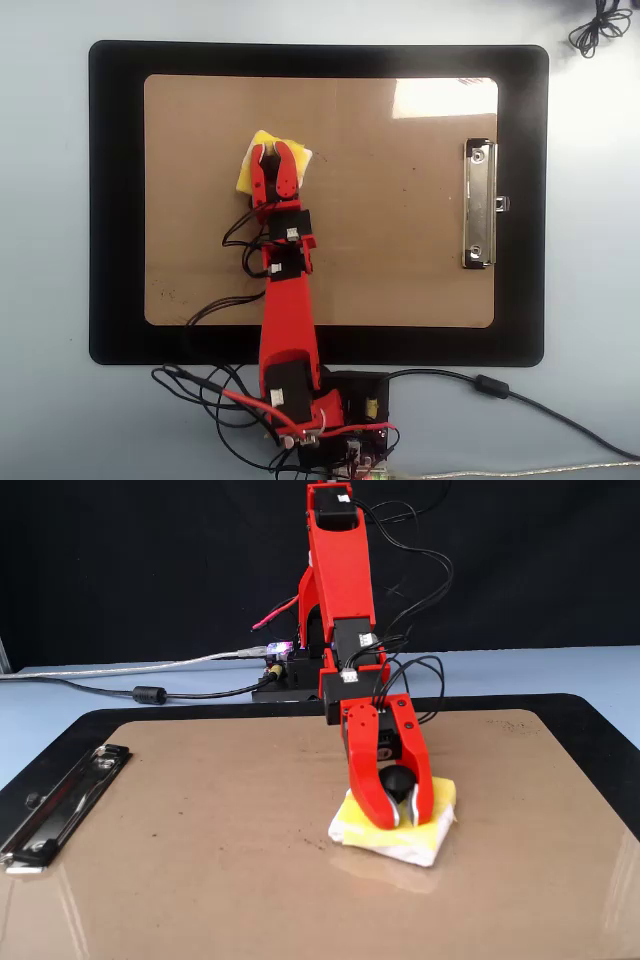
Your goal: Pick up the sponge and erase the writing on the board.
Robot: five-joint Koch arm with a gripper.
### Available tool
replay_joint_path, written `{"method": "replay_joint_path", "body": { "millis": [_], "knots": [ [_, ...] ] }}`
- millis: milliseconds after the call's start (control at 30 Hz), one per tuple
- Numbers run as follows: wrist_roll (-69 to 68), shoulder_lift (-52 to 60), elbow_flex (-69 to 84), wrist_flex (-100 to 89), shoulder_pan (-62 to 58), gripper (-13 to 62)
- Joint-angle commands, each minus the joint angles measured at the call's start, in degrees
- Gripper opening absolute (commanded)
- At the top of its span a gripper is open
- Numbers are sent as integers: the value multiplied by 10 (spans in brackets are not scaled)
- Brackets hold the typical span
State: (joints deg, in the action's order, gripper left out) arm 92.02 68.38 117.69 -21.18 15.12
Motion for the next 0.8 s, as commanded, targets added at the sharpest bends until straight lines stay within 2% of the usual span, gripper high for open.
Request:
{"method": "replay_joint_path", "body": {
  "millis": [0, 133, 233, 333, 567, 667, 767],
  "knots": [
    [19, 95, 107, 9, 8, -80],
    [18, 295, 303, 11, 16, -80],
    [18, 362, 351, 13, 18, -80],
    [18, 307, 307, 11, 21, -80],
    [31, -10, -17, 9, 30, -80],
    [43, -21, -37, 10, 65, -80],
    [62, 62, 50, 11, 79, -80]
  ]
}}
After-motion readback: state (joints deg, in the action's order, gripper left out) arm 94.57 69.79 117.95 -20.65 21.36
